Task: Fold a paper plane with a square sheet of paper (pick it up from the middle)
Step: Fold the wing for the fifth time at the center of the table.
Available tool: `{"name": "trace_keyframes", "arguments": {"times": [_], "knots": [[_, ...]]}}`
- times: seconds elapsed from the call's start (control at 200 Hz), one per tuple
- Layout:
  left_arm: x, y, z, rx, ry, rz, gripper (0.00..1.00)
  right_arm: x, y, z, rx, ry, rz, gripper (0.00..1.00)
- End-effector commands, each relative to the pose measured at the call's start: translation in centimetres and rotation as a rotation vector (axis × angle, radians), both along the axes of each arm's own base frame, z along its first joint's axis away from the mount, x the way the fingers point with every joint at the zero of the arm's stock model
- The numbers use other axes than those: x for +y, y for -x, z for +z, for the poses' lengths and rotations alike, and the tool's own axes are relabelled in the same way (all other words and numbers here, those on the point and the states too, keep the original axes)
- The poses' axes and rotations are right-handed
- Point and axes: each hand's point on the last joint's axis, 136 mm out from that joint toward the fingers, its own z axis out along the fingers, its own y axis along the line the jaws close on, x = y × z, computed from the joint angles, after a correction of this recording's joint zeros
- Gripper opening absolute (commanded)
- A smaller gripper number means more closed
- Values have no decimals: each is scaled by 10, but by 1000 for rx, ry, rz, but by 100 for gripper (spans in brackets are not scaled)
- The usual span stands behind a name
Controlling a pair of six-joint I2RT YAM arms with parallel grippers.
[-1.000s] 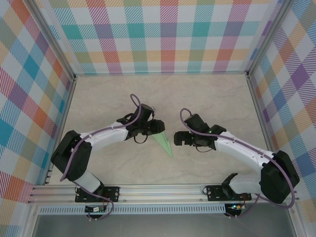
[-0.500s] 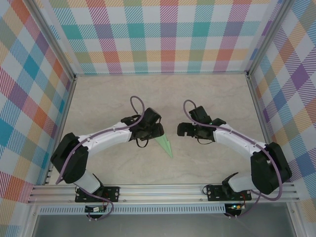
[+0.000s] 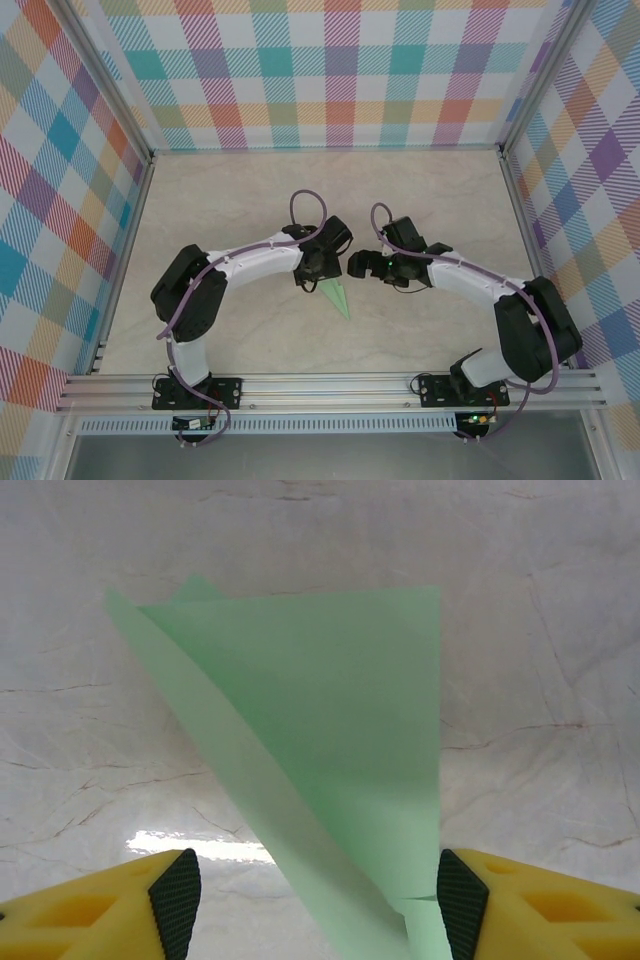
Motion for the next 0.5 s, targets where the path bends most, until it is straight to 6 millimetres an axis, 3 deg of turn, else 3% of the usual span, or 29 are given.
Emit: {"name": "trace_keyframes", "arguments": {"times": [0.0, 0.22, 0.495], "knots": [[18, 11, 2, 3, -43, 35, 61, 18, 3, 3, 7, -99, 73, 95], [29, 16, 3, -27, -1, 61, 43, 35, 8, -3, 61, -154, 167, 87], [36, 20, 0, -36, 14, 62, 32, 57, 16, -6, 116, -248, 294, 76]]}}
